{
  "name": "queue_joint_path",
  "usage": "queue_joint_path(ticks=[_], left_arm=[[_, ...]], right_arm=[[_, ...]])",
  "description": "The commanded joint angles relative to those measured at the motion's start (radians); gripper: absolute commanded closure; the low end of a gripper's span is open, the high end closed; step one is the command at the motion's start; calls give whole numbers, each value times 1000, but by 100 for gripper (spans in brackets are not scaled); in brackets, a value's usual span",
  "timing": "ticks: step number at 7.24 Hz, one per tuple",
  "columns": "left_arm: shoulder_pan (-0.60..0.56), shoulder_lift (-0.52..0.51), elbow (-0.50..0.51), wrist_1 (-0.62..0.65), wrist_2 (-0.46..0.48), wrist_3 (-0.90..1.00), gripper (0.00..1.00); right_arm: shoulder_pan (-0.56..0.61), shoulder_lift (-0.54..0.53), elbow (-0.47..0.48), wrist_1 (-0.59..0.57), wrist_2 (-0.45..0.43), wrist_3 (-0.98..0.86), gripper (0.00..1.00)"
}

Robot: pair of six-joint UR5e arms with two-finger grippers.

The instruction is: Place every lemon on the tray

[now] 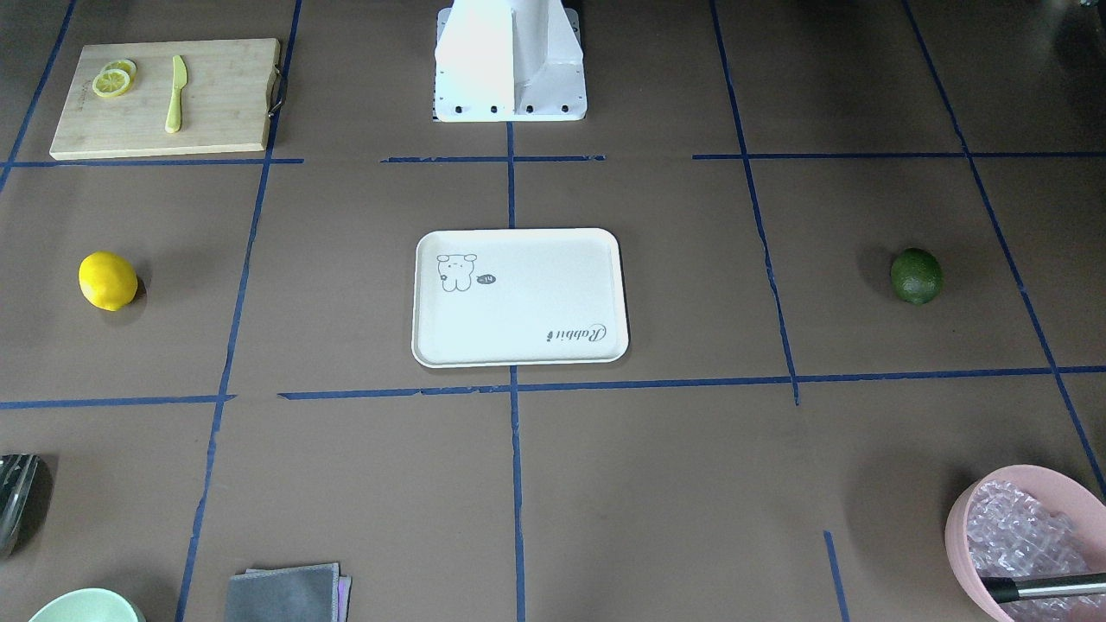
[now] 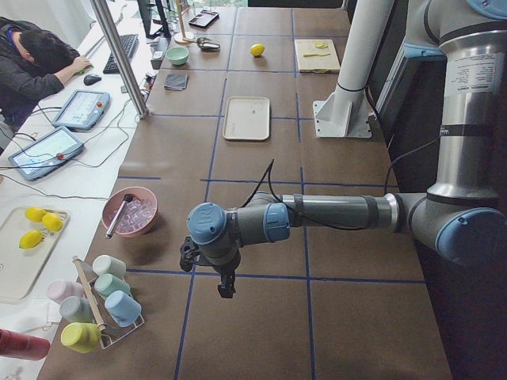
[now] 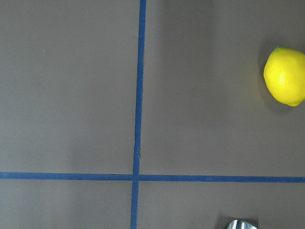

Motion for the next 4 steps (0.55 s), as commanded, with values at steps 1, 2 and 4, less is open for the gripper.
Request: queue_joint_path(ticks=[1,2,4], left_arm=[[0,0,-1,0,0,-2,0],[1,0,-1,0,0,-7,0],[0,-2,-3,0,0,-4,0]], right_arm=[[0,2,0,0,0,0,0],[0,2,-2,0,0,0,0],[0,2,-3,0,3,5,0]])
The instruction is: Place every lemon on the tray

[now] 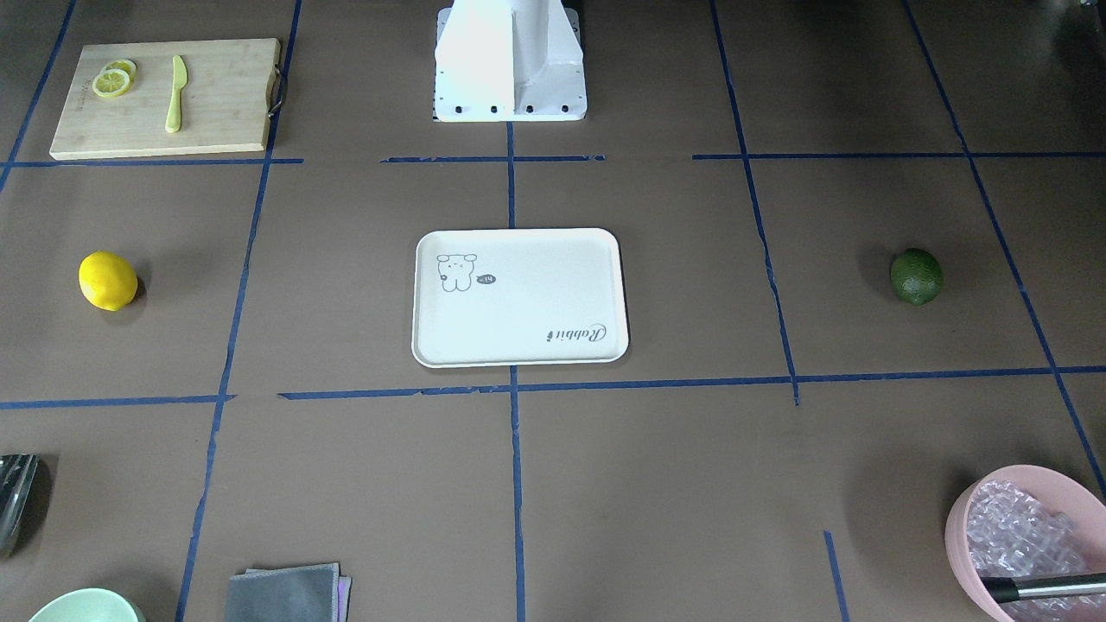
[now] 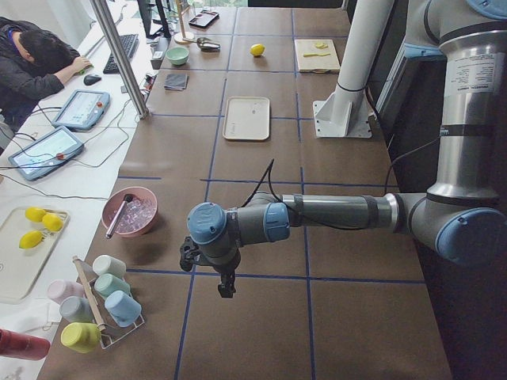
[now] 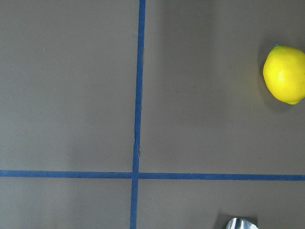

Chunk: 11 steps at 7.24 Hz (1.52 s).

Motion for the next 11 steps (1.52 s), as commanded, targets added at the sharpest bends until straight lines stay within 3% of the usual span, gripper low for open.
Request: queue_joint_path(ticks=[1,11], left_arm=[[-1,-6,-6,-1,0,1,0],[8,-60,-44,-29,-6,-7,0]], right_arm=[[0,0,2,0,2,2,0],[-20,81,48,35,8,34,0]])
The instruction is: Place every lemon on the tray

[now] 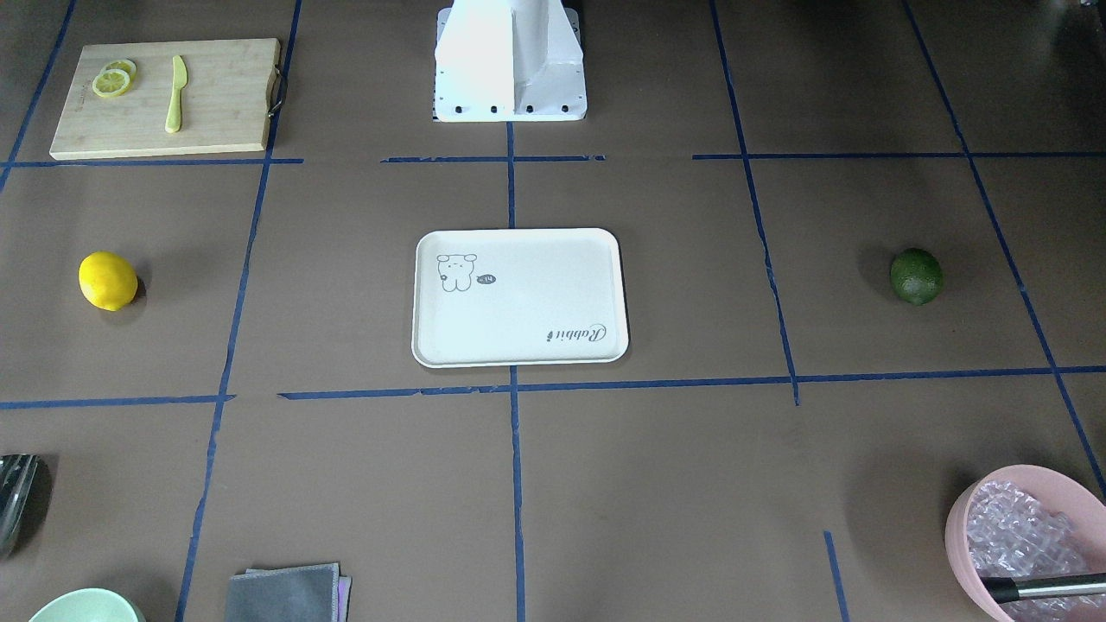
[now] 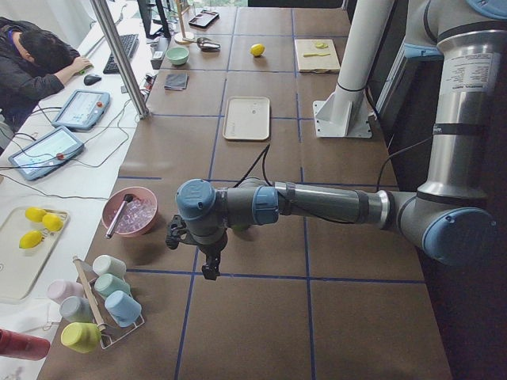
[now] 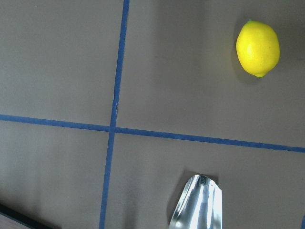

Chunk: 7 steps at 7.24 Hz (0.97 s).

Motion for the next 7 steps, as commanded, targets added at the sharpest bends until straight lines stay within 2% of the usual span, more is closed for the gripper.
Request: queue_joint_path(ticks=[1,2,3,4,5,7], left_arm=[[10,-3,-8,-81,3,-1,0],[45,-3,-8,-98,-2,-9,0],[88,-3,-12,-130,-2,-121,0],[122,-2,-11,-217,0,-245,0],[157,0,-11,-280,0,-354,0],[188,0,-11,-334,1,-424,0]], right_arm=[[-88,21,36,28,2,129,0],[-165,32,52,82,-4,279,0],[-252,32,50,201,-42,470,0],[-329,32,50,307,-89,623,0],[-404,29,50,371,-119,738,0],[-529,-6,44,443,-233,796,0]])
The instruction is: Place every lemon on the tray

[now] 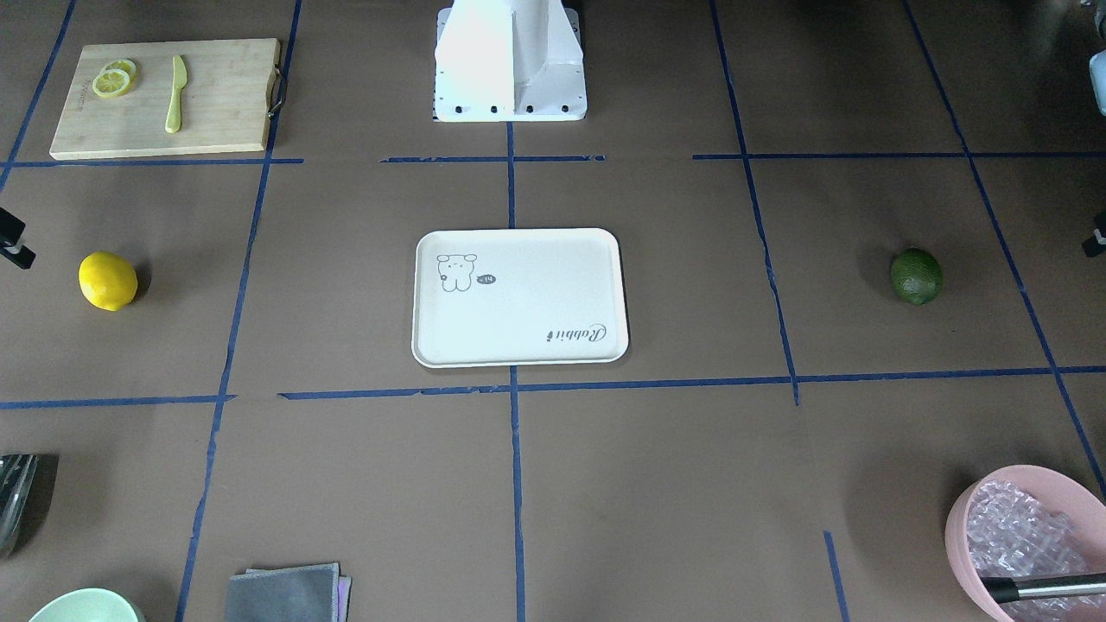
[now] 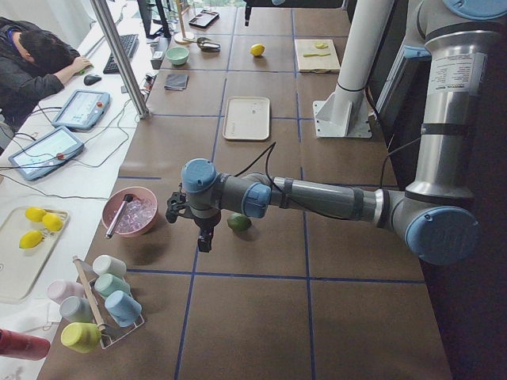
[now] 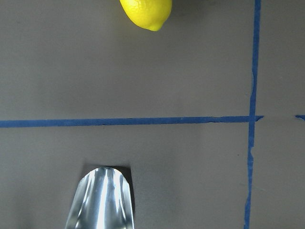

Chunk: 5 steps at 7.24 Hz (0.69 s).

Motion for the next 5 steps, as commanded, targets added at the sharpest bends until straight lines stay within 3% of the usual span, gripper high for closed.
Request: queue_joint_path(ticks=[1,5], left_arm=[[18,0,-2,-37,4,-50,0],[28,0,0,-37,7,-53,0]], right_arm=[[-125,-47,-4,81,-106,44,0],[-257,-54,-63,126,-207,41,0]])
